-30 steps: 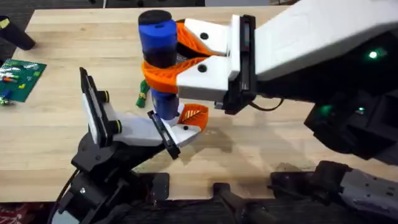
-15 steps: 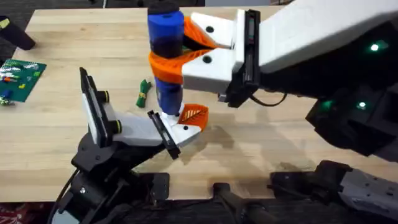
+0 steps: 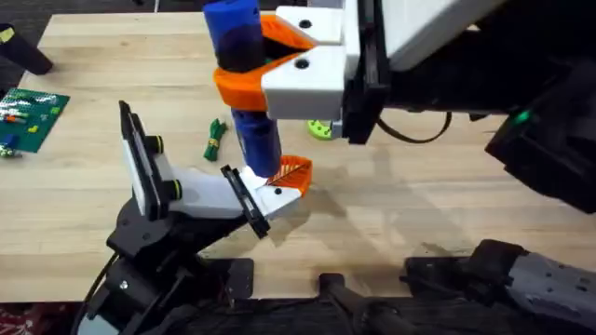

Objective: Pick up the gripper from the table and insert it into the empty holder that is missing its gripper. Then pick up a screw, insert it into the mounting hole, and use the screwdriver to tighten it. Finally, clean up the table by picking up the vegetable and placing it into the bucket.

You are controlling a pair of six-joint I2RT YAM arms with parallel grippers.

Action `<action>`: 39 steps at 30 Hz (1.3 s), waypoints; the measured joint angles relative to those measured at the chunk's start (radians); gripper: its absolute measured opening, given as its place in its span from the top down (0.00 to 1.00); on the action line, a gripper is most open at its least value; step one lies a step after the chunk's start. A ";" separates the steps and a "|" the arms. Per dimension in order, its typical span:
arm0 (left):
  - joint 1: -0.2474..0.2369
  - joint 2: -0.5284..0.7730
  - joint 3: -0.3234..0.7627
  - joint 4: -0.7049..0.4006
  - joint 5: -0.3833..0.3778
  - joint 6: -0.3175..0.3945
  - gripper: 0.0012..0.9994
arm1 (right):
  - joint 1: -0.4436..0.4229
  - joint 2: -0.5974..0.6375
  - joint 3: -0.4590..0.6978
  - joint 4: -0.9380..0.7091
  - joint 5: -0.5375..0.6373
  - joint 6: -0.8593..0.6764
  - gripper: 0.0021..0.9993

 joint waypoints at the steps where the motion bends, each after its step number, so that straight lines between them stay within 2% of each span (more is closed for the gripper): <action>1: 0.000 0.000 0.000 0.000 0.000 0.000 0.99 | 0.000 0.002 0.001 0.000 -0.005 -0.002 0.94; 19: 0.000 0.000 0.000 0.000 0.000 0.000 0.99 | 0.001 0.005 0.001 0.010 -0.022 -0.151 0.94; 39: 0.000 0.000 0.000 0.000 0.000 0.000 0.99 | 0.036 0.041 0.002 0.057 -0.023 -0.141 0.94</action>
